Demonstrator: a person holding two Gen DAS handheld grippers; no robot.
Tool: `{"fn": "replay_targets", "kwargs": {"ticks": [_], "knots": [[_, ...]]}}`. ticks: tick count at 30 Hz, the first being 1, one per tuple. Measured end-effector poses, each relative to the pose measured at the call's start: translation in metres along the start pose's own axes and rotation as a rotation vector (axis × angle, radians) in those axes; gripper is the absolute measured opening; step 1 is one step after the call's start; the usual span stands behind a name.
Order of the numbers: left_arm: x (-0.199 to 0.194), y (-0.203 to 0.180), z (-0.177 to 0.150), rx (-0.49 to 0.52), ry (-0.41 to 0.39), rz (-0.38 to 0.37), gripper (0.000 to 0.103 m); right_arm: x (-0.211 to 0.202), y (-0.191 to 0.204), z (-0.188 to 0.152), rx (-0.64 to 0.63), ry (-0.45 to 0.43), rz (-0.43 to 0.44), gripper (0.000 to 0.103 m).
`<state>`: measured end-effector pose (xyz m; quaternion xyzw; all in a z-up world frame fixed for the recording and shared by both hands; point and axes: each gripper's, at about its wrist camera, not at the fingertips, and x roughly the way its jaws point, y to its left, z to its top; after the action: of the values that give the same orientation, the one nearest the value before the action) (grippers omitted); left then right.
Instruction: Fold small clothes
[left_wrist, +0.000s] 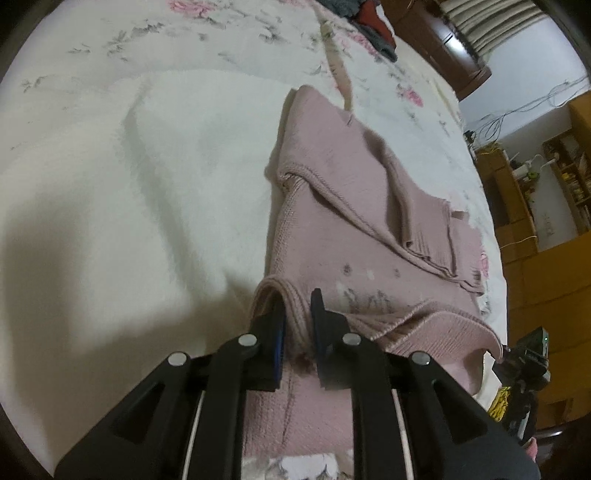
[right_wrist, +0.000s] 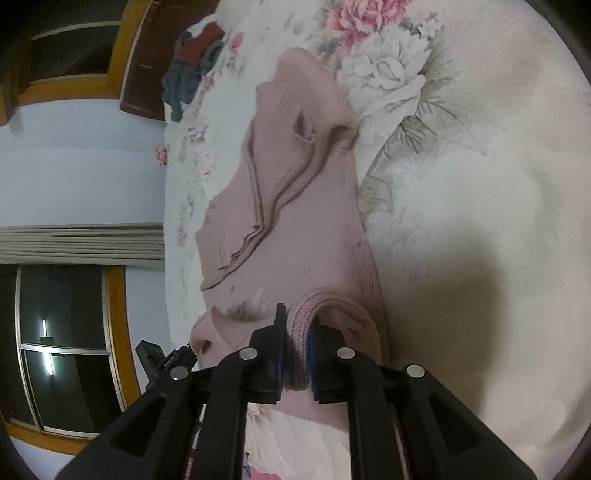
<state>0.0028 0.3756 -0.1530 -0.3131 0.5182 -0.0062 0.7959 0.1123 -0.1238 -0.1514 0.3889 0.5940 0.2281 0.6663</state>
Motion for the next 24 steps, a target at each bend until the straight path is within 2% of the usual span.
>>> {"fn": "replay_targets", "kwargs": {"ticks": [3,5,6,7,8,11,14,16,18,21,24], "knots": [[0.002,0.005,0.005,-0.034,0.015,-0.031,0.017,-0.002,-0.003,0.003,-0.010,0.001,-0.010,0.017],[-0.004,0.010,0.006,-0.071,0.017,-0.072,0.021,-0.007,-0.002,0.003,-0.035,-0.010,-0.023,0.025],[-0.007,0.012,0.007,-0.086,0.006,-0.090,0.028,-0.012,-0.001,0.002,-0.051,-0.023,-0.043,0.041],[-0.011,0.014,0.007,-0.097,-0.007,-0.099,0.036,-0.019,0.001,0.002,-0.076,-0.054,-0.079,0.051],[-0.020,0.018,0.008,-0.115,-0.044,-0.087,0.047,-0.024,0.002,0.002,-0.099,-0.070,-0.093,0.051],[-0.037,0.023,0.012,-0.116,-0.105,-0.083,0.048,-0.034,0.009,0.004,-0.158,-0.085,-0.111,0.051],[-0.040,0.011,0.018,-0.014,-0.111,-0.028,0.050,-0.031,0.031,0.004,-0.290,-0.078,-0.164,0.051],[-0.032,-0.003,0.019,0.072,-0.087,0.003,0.052,-0.022,0.047,0.005,-0.378,-0.062,-0.202,0.055],[-0.023,-0.014,0.018,0.135,-0.065,0.025,0.058,-0.011,0.057,0.006,-0.424,-0.042,-0.221,0.062],[-0.005,-0.029,0.016,0.241,-0.036,0.081,0.060,0.004,0.066,0.008,-0.482,-0.014,-0.262,0.062],[0.013,-0.041,0.015,0.333,-0.008,0.132,0.060,0.024,0.073,0.014,-0.555,0.013,-0.341,0.063]]}}
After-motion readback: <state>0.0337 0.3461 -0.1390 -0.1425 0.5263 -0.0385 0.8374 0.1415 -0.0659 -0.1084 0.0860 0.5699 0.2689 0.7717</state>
